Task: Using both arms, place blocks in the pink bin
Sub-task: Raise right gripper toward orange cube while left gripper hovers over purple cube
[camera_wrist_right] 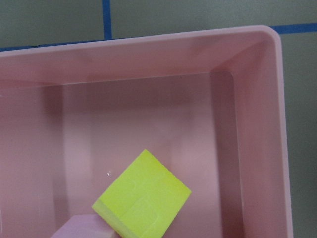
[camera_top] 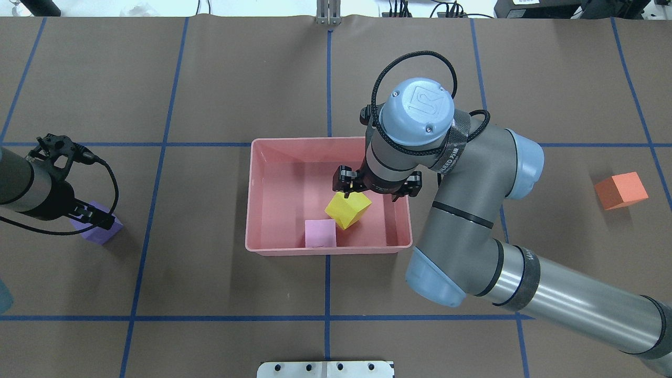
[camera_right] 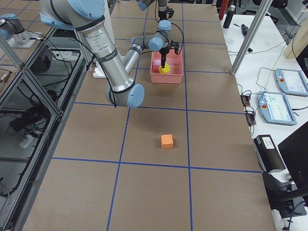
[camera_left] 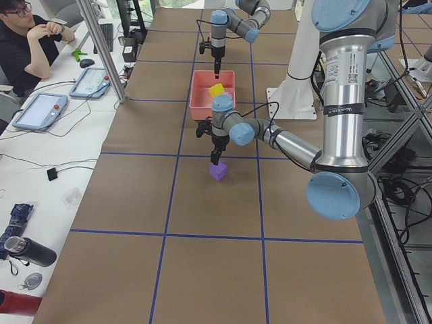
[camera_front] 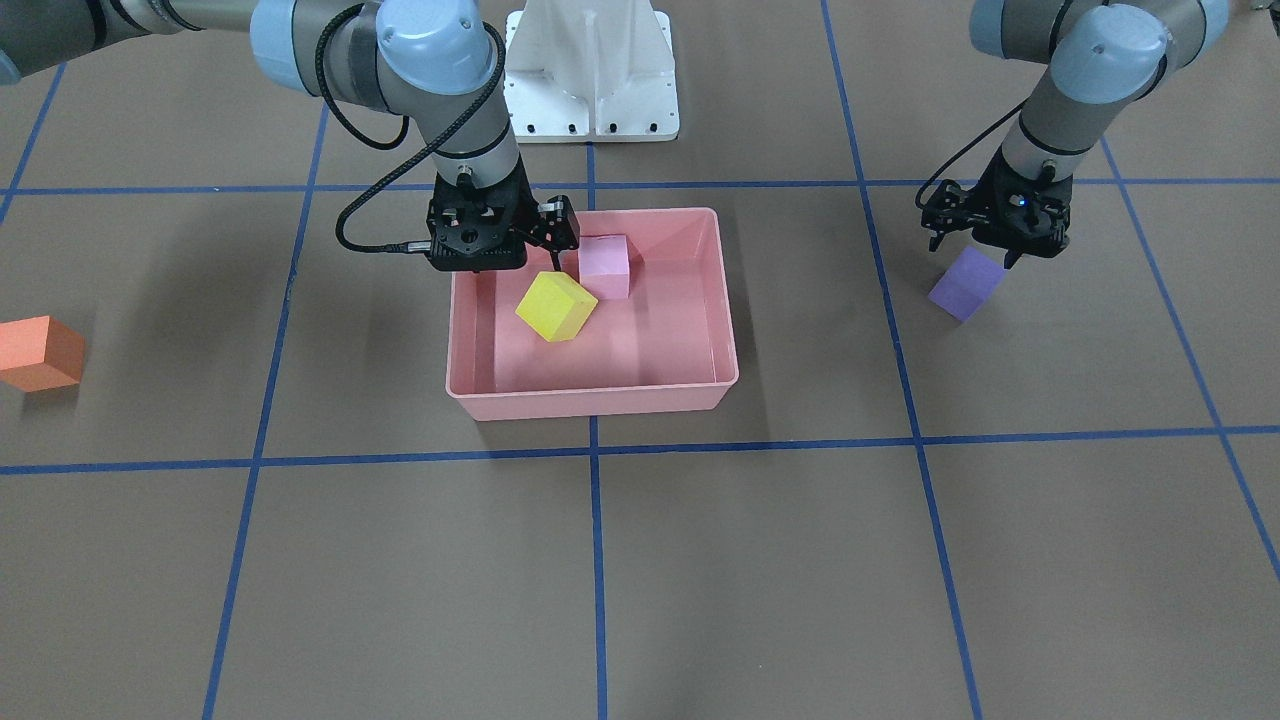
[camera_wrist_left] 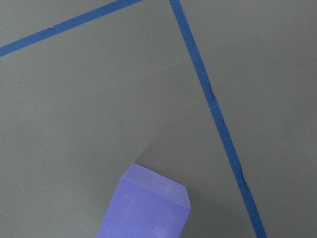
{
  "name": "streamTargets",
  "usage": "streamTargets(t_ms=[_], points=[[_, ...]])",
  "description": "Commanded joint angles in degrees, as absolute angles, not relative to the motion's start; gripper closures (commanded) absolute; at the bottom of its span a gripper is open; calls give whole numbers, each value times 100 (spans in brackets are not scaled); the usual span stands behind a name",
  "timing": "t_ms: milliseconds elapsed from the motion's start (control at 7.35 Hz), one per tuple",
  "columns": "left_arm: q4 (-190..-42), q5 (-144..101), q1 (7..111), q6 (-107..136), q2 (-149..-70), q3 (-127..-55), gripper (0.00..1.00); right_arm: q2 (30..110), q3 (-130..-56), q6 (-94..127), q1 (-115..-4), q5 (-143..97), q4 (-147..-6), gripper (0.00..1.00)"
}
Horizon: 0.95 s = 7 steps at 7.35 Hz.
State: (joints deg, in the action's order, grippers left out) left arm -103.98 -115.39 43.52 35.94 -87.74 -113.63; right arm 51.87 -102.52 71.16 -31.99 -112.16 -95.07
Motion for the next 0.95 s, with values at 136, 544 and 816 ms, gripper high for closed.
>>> streamTargets(t_ms=[136,544,816], points=[[-10493,-11523,4298,3577,-8877,-11032,0,5247,-10729,7110,-3339,-11223,-9536,0],[-10573,-11514,4193,3586,-8877,-10986,0,5694,-11591,6560,-4425,-11686,-10061,0],[-10556,-11496,4184,3621,-8903,-10960,0,5722,-11654,5830,-5218,-12277,-10519,0]])
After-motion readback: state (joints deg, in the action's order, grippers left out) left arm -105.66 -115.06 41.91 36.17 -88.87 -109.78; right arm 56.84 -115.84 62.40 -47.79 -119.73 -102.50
